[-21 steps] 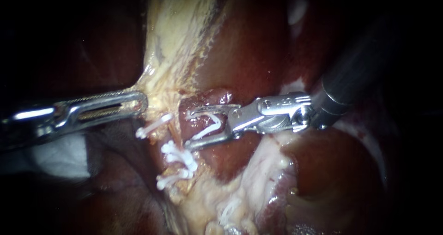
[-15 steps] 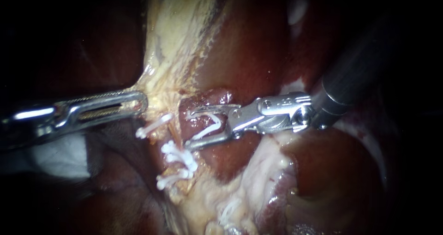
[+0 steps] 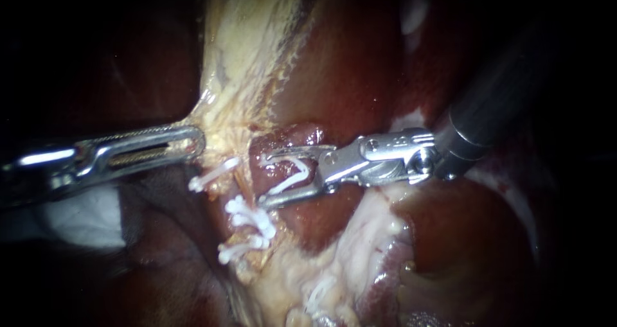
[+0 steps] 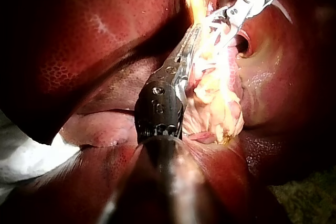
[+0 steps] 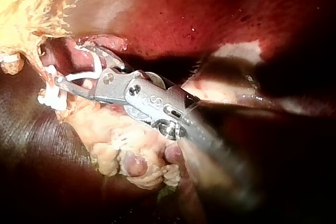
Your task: Clipping third clip right tube
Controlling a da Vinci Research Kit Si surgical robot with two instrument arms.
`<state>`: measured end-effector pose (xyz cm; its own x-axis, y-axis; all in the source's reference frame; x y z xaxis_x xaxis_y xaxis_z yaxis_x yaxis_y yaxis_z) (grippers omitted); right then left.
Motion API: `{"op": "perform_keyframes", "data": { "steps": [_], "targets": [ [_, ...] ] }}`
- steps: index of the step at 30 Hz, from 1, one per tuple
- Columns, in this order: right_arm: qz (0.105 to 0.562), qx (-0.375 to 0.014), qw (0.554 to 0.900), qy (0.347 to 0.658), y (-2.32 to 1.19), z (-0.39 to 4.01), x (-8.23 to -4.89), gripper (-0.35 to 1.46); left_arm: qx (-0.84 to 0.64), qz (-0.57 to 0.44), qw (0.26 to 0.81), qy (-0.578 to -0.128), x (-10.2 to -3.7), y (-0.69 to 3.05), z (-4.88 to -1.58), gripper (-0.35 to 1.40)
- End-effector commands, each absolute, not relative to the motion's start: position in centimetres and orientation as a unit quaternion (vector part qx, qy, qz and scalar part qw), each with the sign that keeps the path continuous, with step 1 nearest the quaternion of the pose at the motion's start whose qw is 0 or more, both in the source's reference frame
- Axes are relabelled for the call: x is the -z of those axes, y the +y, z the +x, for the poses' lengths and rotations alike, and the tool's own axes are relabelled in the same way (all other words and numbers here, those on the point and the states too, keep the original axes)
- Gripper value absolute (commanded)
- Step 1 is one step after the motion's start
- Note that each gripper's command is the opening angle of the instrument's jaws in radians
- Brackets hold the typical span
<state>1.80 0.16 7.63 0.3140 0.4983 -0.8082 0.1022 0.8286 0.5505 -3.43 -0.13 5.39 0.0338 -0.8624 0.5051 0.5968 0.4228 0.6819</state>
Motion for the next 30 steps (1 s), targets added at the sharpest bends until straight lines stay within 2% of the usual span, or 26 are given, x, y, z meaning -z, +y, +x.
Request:
{"op": "perform_keyframes", "data": {
  "steps": [1,18,30],
  "targets": [
    [0.262,-0.130,0.767,0.571,0.17,1.78,-7.61,0.48,0.518,0.144,0.705,-0.464,-5.40,-0.13,-3.42,-0.35],
    [0.274,-0.139,0.754,0.581,0.37,1.16,-7.06,0.51,0.519,0.141,0.705,-0.462,-5.51,-0.03,-3.33,-0.35],
    [0.274,-0.140,0.753,0.582,0.38,1.21,-7.02,0.51,0.520,0.141,0.705,-0.462,-5.51,-0.03,-3.33,-0.35]
  ]
}}
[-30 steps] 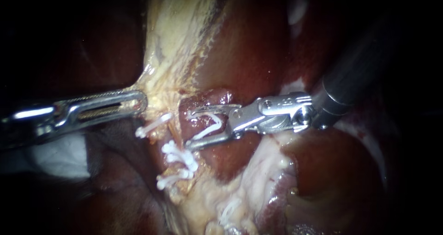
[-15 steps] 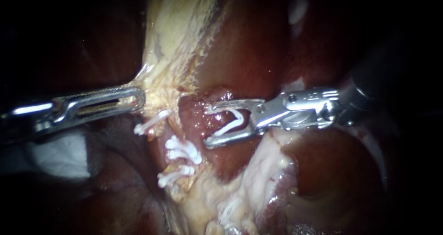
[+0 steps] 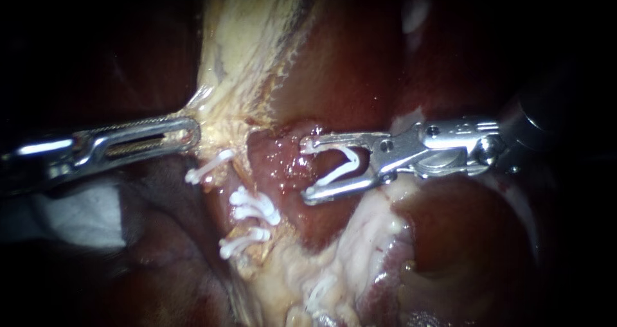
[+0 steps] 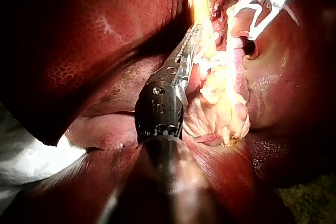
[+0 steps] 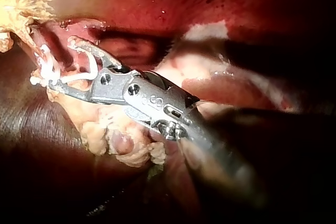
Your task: Clipping third clip right tube
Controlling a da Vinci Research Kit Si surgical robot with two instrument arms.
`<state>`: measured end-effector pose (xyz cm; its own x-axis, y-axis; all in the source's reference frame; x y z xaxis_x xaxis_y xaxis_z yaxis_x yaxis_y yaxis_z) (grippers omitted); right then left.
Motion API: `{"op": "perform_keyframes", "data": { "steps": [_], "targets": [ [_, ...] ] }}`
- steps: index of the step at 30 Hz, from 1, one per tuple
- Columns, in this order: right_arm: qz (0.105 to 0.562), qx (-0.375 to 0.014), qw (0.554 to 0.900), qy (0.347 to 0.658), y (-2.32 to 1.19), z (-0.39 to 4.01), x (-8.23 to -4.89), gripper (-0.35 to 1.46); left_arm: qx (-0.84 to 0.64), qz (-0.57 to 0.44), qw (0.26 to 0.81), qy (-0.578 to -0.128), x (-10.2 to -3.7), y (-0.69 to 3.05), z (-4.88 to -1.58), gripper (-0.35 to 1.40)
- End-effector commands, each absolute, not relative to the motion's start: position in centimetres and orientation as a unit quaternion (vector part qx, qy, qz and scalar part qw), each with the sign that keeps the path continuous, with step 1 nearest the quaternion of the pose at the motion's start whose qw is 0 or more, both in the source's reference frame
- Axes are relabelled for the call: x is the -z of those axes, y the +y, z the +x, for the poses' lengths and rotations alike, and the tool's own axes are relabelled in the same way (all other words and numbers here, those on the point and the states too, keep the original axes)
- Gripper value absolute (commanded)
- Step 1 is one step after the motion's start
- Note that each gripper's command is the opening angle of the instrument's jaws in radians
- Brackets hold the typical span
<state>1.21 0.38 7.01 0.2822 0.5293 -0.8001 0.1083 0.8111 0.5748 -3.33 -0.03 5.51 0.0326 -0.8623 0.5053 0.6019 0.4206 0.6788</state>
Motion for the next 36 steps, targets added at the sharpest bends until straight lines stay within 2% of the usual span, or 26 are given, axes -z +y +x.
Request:
{"op": "perform_keyframes", "data": {
  "steps": [1,20,36],
  "targets": [
    [0.273,-0.140,0.753,0.582,0.38,1.23,-7.02,0.51,0.520,0.141,0.705,-0.462,-5.51,-0.03,-3.33,-0.35],
    [0.275,-0.126,0.751,0.586,0.14,1.73,-7.30,0.52,0.521,0.140,0.704,-0.462,-5.44,-0.07,-3.37,-0.35],
    [0.299,-0.136,0.734,0.594,0.06,1.95,-7.35,0.52,0.521,0.139,0.704,-0.462,-5.43,-0.08,-3.38,-0.35]
  ]
}}
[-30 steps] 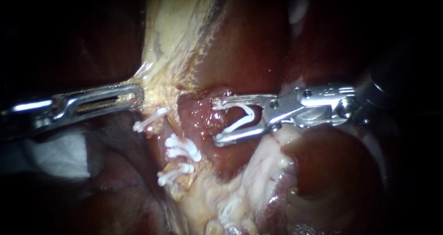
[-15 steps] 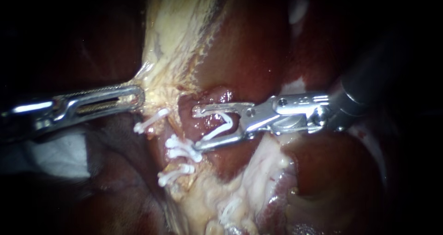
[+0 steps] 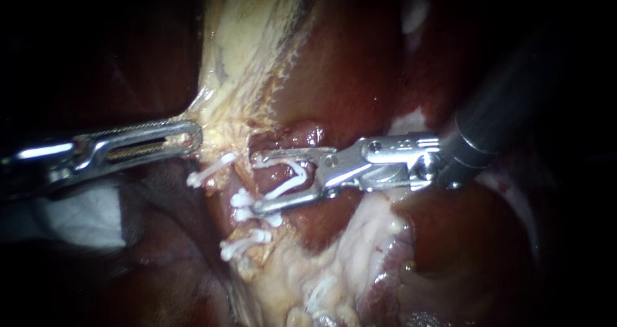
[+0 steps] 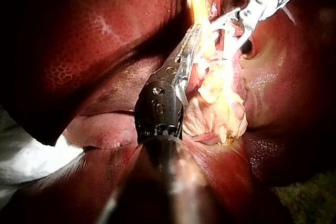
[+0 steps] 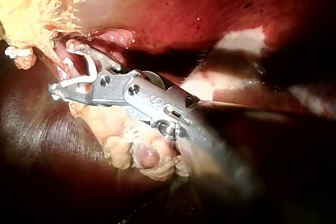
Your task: Clipping third clip right tube
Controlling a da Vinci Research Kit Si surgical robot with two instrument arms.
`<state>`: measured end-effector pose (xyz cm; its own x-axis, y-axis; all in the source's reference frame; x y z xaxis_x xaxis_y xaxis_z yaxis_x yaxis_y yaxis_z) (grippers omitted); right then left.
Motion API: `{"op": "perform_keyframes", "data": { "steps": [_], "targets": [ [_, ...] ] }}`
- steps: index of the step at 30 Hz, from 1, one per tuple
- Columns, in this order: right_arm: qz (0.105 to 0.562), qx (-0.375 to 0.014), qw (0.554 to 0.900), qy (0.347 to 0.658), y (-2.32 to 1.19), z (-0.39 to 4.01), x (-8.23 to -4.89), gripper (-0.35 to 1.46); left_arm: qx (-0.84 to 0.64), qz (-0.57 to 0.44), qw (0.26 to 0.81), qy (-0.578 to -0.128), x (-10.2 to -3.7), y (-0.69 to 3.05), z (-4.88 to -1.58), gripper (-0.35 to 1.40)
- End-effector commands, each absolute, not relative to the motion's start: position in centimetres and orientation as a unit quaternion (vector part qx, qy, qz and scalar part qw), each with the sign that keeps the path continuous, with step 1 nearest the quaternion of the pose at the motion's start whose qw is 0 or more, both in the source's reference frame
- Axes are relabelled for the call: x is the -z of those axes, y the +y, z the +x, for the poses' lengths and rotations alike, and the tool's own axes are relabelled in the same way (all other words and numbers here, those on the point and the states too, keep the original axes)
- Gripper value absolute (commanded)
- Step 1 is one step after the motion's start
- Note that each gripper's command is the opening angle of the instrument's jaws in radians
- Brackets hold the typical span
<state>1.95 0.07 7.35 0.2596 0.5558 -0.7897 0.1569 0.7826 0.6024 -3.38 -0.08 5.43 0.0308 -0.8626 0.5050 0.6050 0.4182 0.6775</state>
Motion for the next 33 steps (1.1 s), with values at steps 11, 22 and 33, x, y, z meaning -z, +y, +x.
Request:
{"op": "perform_keyframes", "data": {
  "steps": [11,22,33],
  "targets": [
    [0.335,-0.134,0.701,0.615,-0.02,2.11,-7.31,0.52,0.521,0.139,0.704,-0.462,-5.42,-0.09,-3.39,-0.35],
    [0.379,-0.138,0.658,0.636,-0.10,2.19,-7.19,0.53,0.521,0.139,0.704,-0.462,-5.42,-0.08,-3.39,-0.35],
    [0.406,-0.138,0.635,0.642,-0.19,2.23,-7.09,0.53,0.521,0.138,0.705,-0.461,-5.58,0.02,-3.32,-0.35]
  ]
}}
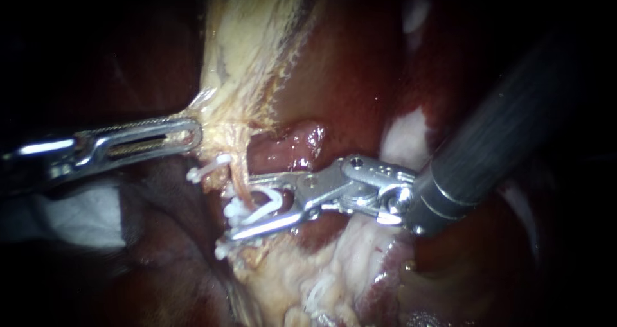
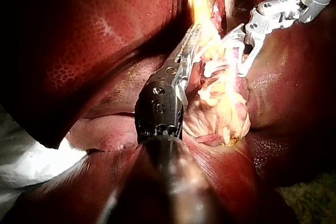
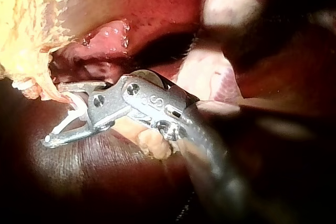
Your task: Clipping third clip right tube
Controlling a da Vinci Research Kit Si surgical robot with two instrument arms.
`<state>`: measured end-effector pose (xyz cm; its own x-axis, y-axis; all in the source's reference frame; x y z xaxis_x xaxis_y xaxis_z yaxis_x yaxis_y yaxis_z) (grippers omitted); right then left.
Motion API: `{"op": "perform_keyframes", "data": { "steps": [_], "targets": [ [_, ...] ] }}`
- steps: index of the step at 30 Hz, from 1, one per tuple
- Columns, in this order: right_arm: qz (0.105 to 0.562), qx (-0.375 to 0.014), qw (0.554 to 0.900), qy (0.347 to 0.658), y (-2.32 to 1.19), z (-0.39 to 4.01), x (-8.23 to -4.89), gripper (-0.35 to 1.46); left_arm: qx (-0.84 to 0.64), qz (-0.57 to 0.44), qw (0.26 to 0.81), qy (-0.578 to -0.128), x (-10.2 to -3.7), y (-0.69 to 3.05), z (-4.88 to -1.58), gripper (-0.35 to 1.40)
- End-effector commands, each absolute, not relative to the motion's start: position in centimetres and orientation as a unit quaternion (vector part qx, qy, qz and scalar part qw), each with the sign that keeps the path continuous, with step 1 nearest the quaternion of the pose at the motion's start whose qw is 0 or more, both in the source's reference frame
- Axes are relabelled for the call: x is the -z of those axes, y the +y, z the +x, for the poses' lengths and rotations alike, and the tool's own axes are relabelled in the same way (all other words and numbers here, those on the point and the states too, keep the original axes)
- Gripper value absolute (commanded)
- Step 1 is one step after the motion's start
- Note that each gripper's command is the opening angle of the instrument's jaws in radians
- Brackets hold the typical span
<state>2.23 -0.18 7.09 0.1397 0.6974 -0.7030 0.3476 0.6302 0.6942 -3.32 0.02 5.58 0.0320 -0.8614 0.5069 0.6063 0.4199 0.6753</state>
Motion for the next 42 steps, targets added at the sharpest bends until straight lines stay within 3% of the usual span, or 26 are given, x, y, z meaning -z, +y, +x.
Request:
{"op": "perform_keyframes", "data": {
  "steps": [1,23,42],
  "targets": [
    [0.409,-0.139,0.633,0.642,-0.19,2.23,-7.09,0.53,0.521,0.138,0.705,-0.461,-5.59,0.03,-3.31,-0.35],
    [0.436,-0.162,0.574,0.674,0.08,2.28,-6.75,0.52,0.522,0.134,0.705,-0.461,-5.70,0.00,-3.36,-0.35],
    [0.436,-0.220,0.568,0.663,0.36,2.30,-6.59,0.41,0.522,0.131,0.705,-0.461,-5.72,-0.04,-3.41,-0.35]
  ]
}}
